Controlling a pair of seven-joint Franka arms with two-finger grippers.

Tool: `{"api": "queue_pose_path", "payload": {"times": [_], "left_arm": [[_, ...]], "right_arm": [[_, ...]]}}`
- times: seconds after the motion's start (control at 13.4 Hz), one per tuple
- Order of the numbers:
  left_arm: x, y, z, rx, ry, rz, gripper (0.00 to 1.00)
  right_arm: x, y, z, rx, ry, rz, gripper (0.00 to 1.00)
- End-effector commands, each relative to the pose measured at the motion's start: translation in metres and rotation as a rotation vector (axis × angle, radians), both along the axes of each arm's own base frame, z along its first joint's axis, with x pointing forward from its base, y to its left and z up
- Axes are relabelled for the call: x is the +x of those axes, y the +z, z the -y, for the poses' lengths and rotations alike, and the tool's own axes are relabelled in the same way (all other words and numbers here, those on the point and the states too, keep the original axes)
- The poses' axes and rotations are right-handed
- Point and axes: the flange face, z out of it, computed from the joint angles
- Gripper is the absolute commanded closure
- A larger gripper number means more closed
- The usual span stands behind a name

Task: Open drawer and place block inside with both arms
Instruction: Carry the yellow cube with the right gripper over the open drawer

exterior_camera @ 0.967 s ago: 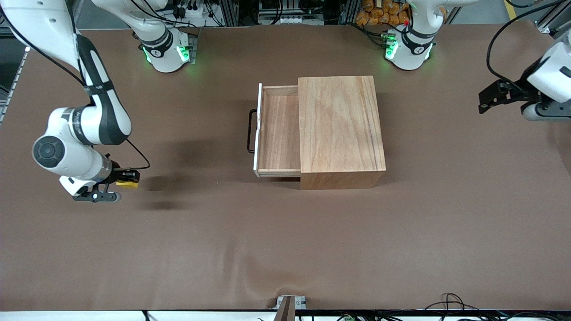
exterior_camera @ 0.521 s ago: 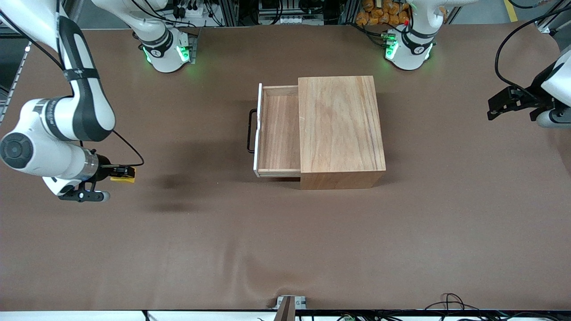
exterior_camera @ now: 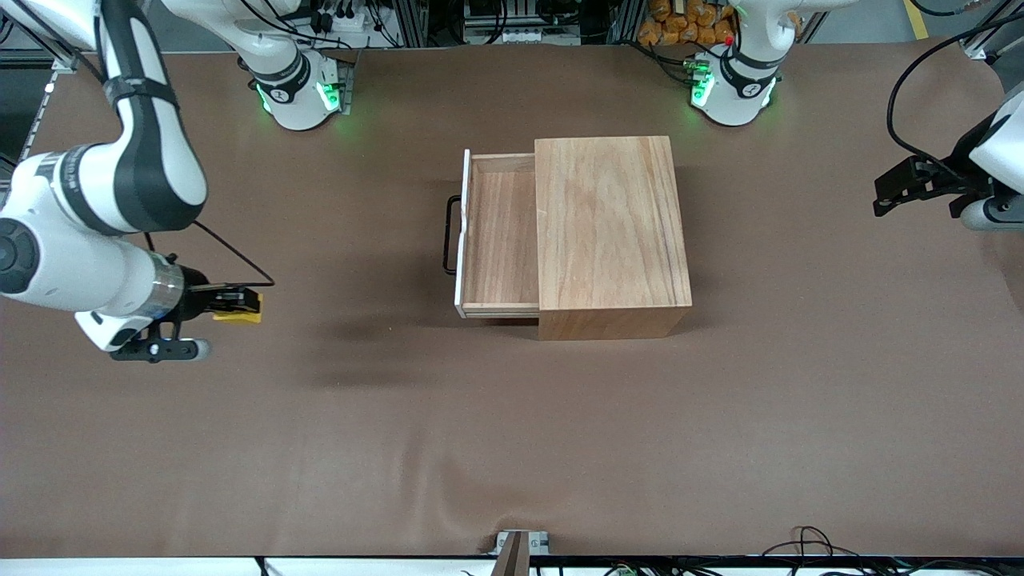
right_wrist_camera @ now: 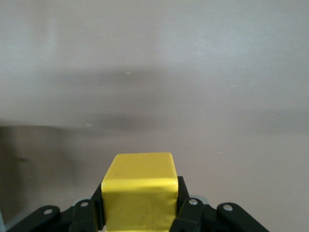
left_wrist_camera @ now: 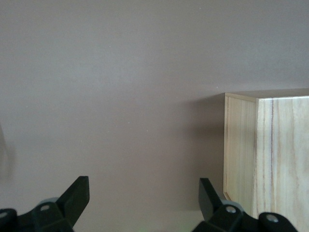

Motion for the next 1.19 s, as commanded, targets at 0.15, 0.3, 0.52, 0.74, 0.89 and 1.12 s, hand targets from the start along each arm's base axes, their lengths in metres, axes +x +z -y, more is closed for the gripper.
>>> {"api": "queue_pose_path", "payload": {"times": [0.15,0.3,0.52,0.74,0.89,1.12], "left_arm": [[0.001,0.003,-0.002,0.005,-0.005,-0.002,0.0],[0.0,0.004,-0.003,0.005,-0.004,0.0,0.0],[-0.002,0.007,0.0,-0.003,-0.022,0.0,0.0],[-0.004,0.006,0.003,-0.04,-0.017,-0.018,0.0],[-0.004,0.005,0.001,-0.041,-0.017,-0.02,0.0],[-0.002,0.002,0.001,-0.04,-0.015,-0.026,0.0]], "right_arm": [[-0.021,0.054,-0.121,0.021,-0.063,0.004,0.96],[-0.049,0.053,-0.193,0.006,-0.027,0.004,0.96],[-0.084,0.054,-0.282,0.043,-0.009,0.085,0.96],[-0.121,0.031,-0.341,0.032,0.091,0.073,0.97],[-0.13,0.008,-0.357,0.008,0.086,0.047,0.97],[-0.139,-0.036,-0.366,0.004,0.082,0.046,0.97]]}}
